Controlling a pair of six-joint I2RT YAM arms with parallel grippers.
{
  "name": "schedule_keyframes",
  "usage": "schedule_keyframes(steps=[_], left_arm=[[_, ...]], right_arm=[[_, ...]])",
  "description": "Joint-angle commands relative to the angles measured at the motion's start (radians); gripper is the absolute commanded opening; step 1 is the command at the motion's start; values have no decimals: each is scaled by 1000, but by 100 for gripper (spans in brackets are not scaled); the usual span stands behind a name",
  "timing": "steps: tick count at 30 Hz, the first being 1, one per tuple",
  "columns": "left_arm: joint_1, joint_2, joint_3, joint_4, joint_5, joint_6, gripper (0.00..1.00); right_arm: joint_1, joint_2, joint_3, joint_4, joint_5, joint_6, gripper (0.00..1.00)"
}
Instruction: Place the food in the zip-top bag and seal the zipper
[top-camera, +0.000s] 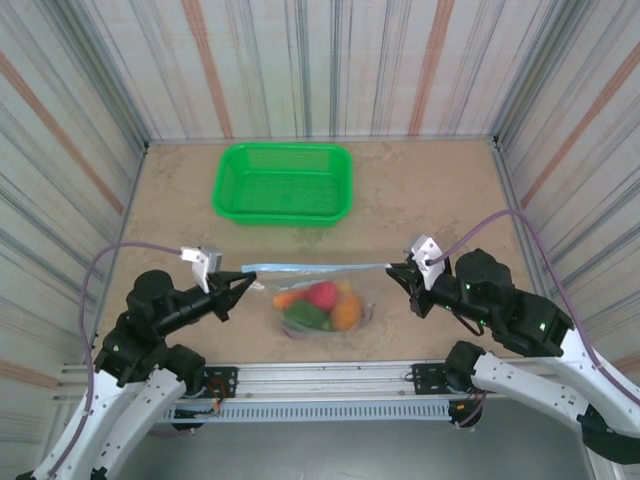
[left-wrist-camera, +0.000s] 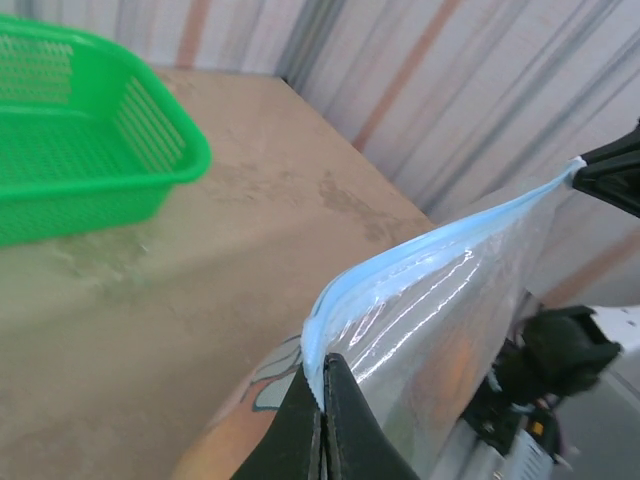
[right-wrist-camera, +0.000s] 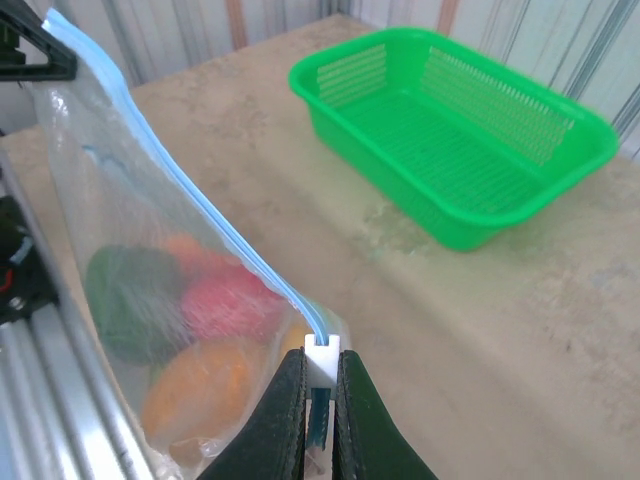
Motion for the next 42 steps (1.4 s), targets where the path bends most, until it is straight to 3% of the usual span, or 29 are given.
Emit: schedule_keyframes(steps=[1,4,8,10,12,16,19,22,23,26,29,32,33,34,39,42], left_arm=[[-42,-13,26,-97,-20,-109,0],[-73,56,33,-118,-156,-127,0],[-72,302,80,-124,-379,-152,0],[-56,461,111,-66,-452,-150,0],[-20,634,144,25,-473,-145,0],[52,1007,251,174,-461,-151,0],[62,1244,360,178,-445,-137,0],[62,1369,440,114,-438,-128,9],[63,1374,434,122,-438,-120,14],[78,1327,389,162,-448,-114,46],[91,1249,367,170,-453,-96,58],[91,1146,381,106,-475,-54,67],[92,1091,378,83,-480,-41,75],[93,1027,369,58,-481,-24,98],[90,615,185,151,-473,64,99],[90,441,114,150,-681,100,99]], right_arm=[[4,-19,32,-126,42,103,0],[4,30,25,-114,107,110,3],[-29,218,12,-49,257,76,2],[-110,317,-2,31,294,70,0],[-237,403,-16,137,255,80,1],[-472,621,-45,374,179,165,21],[-515,803,0,426,168,164,40],[-506,833,38,413,164,182,48],[-495,809,33,417,166,181,50],[-459,713,16,398,146,168,55],[-434,628,9,338,132,175,57],[-438,544,13,278,103,189,73],[-438,510,13,259,89,177,87],[-439,473,17,233,74,161,99],[-447,271,-36,211,111,87,99],[-448,91,-201,374,82,-14,99]])
